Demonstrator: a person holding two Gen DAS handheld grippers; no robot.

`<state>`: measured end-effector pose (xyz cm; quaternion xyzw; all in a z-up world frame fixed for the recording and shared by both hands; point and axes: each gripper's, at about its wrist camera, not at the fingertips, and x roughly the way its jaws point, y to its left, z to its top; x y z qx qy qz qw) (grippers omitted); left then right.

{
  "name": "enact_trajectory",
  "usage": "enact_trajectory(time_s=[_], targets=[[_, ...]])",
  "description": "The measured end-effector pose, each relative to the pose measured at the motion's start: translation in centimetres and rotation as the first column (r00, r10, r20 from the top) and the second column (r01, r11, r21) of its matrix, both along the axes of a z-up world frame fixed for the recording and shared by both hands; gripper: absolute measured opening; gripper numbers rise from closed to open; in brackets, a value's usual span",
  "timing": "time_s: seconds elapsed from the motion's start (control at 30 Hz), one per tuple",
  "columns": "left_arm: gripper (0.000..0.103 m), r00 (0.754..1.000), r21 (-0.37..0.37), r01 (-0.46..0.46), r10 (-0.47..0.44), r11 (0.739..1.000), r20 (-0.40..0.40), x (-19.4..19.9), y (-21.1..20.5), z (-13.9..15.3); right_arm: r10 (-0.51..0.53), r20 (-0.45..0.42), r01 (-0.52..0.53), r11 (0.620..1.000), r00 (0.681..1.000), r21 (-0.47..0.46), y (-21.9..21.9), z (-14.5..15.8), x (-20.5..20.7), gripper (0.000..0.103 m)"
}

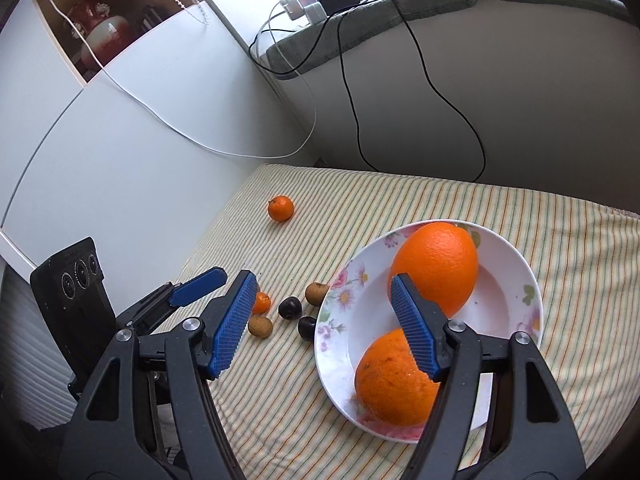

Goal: Organize fruits
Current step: 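Move the right gripper to a brown kiwi while the left gripper approaches a tangerine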

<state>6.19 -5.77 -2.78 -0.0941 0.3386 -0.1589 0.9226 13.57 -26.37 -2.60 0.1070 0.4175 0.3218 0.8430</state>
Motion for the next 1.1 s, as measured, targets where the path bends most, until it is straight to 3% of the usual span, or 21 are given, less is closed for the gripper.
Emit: enact_trajectory(time_s=[0.37, 0.7, 1.1], targets=[[0.071, 0.994, 0.042, -0.101, 0.103, 0.994, -0.040, -4.3, 5.2, -1.5, 0.095, 0.075, -0.089, 0.993, 0.993, -0.078, 3.6, 0.4, -2.4, 0.072], [0.061, 0.978, 0.006, -0.169, 0.168, 0.986, -0.124, -6.3, 8.4, -4.4, 0.245, 0.099, -0.224, 0.957, 0.964, -0.186, 9.2, -0.8, -4.3, 0.072], [0.053, 0.975, -0.003, -0.158, 0.155, 0.987, -0.159, -5.8, 8.4, -5.9, 0.347, 0.043, -0.315, 0.892, 0.937, -0.324, 13.7, -4.9, -4.9, 0.049]])
